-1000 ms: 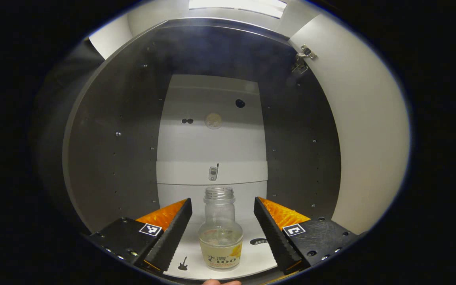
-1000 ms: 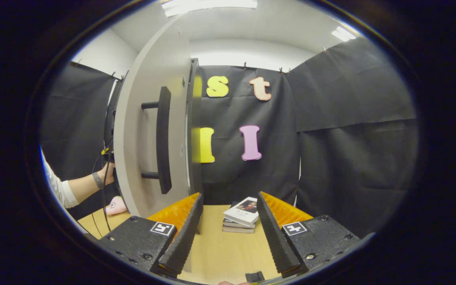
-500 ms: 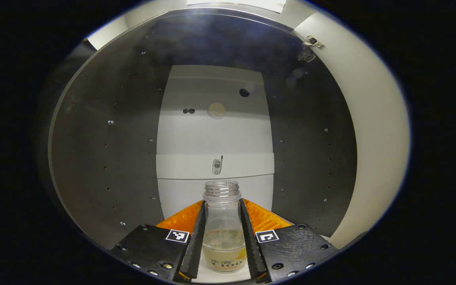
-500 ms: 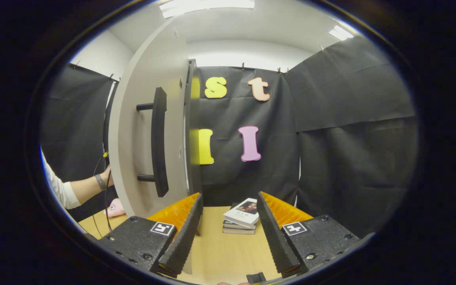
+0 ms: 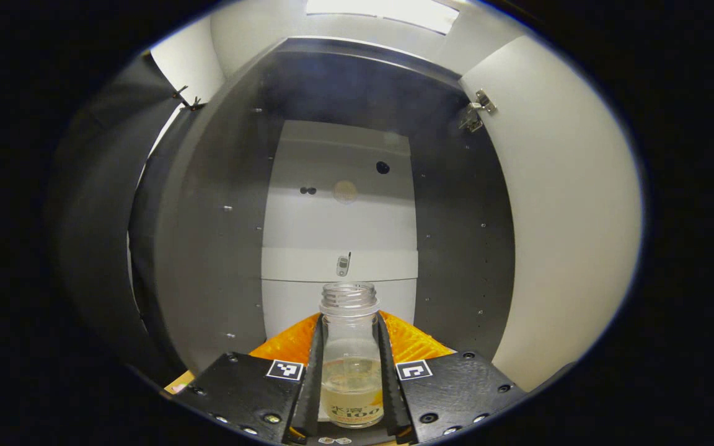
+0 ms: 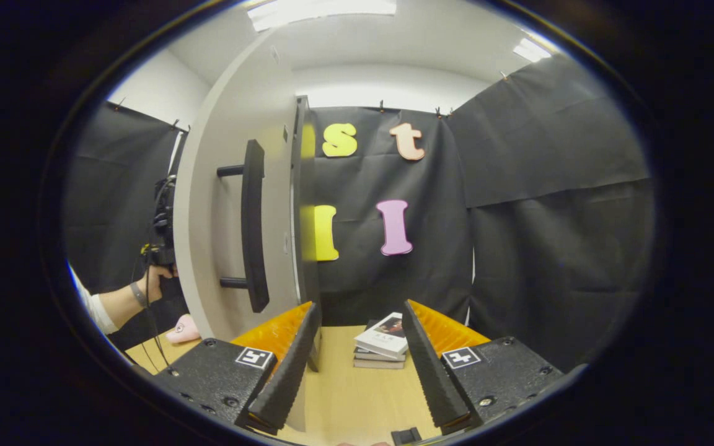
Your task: Open the cabinet door with the right hand, grasp the bottle in the cabinet with the left hand and place it on the coaster, then close the cabinet door with the right hand.
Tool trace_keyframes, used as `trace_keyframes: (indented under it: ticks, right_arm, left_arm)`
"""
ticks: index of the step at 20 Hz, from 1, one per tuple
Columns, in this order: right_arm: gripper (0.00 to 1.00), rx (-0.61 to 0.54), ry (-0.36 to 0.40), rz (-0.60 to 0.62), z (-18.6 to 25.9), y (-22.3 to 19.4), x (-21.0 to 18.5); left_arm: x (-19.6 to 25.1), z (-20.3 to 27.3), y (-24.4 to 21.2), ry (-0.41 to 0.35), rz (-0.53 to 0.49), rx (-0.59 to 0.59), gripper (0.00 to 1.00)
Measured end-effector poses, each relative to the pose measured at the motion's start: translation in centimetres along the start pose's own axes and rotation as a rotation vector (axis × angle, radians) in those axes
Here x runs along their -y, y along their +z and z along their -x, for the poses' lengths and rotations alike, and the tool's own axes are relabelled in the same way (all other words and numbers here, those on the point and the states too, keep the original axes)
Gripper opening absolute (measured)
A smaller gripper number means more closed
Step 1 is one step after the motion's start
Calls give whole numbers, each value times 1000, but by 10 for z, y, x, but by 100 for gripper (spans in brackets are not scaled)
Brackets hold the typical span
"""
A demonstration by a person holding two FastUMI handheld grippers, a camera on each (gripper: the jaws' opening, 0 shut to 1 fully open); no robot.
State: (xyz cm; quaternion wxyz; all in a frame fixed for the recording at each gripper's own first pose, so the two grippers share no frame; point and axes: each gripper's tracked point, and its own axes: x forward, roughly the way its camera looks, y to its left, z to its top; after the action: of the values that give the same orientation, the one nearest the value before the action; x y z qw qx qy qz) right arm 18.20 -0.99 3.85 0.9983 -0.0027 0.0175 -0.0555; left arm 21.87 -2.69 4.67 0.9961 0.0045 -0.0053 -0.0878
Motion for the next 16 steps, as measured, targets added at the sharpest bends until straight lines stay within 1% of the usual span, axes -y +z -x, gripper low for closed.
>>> trace_keyframes:
  ticks: [2,4,7,10,13,15,16]
  right_arm:
    - [84,4,14,-18,0,1,-7]
    - [84,9,26,-28,1,3,-11]
    - [84,33,31,-33,5,11,-15]
    - [85,52,40,-38,7,19,-19]
    - [85,57,38,-51,8,25,-20]
    - [84,51,36,-59,9,27,-20]
    - [85,51,32,-61,10,29,-20]
  left_arm:
    - [-14,30,-4,30,1,12,40]
    - [-31,60,-18,66,-8,2,40]
    - [-62,106,-37,146,-30,-2,40]
    - [-90,145,-65,235,-46,-16,40]
    - [-104,178,-92,301,-19,-17,40]
    - [-116,200,-115,359,-62,-34,40]
    - [-118,209,-129,376,-84,-53,40]
